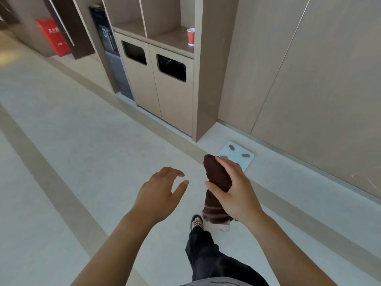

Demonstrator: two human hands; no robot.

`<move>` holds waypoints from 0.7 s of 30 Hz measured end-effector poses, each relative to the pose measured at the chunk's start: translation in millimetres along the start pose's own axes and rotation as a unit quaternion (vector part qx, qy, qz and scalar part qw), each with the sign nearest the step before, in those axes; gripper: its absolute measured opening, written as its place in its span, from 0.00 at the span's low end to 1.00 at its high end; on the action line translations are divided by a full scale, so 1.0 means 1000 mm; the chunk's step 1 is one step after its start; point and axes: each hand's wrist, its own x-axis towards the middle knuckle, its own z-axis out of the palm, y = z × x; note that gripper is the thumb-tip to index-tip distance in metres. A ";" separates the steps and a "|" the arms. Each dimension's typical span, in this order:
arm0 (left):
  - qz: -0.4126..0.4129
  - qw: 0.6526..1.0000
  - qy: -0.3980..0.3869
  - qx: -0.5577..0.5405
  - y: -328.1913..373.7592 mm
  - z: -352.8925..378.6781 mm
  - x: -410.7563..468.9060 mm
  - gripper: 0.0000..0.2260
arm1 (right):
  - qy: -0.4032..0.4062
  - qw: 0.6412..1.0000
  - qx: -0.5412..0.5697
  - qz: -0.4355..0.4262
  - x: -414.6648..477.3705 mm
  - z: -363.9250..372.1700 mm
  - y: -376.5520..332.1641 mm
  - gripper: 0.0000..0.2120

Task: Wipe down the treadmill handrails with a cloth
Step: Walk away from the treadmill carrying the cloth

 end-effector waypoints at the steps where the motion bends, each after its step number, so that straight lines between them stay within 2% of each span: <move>1: -0.001 1.000 -0.003 0.006 -0.011 -0.004 0.032 0.17 | 0.003 1.000 -0.002 -0.002 0.032 0.007 0.006 0.29; 7: -0.028 0.999 -0.007 0.020 -0.070 -0.058 0.204 0.18 | -0.024 0.999 0.010 -0.022 0.238 0.049 0.010 0.28; 14: -0.094 0.994 0.056 0.005 -0.159 -0.139 0.362 0.17 | -0.084 0.994 0.020 -0.074 0.446 0.117 -0.021 0.28; 17: -0.089 0.994 0.065 0.003 -0.200 -0.162 0.435 0.17 | -0.089 0.992 0.027 -0.080 0.524 0.144 -0.023 0.29; 21: -0.049 0.997 0.061 0.013 -0.250 -0.195 0.543 0.17 | -0.056 0.996 0.015 -0.066 0.622 0.179 -0.024 0.29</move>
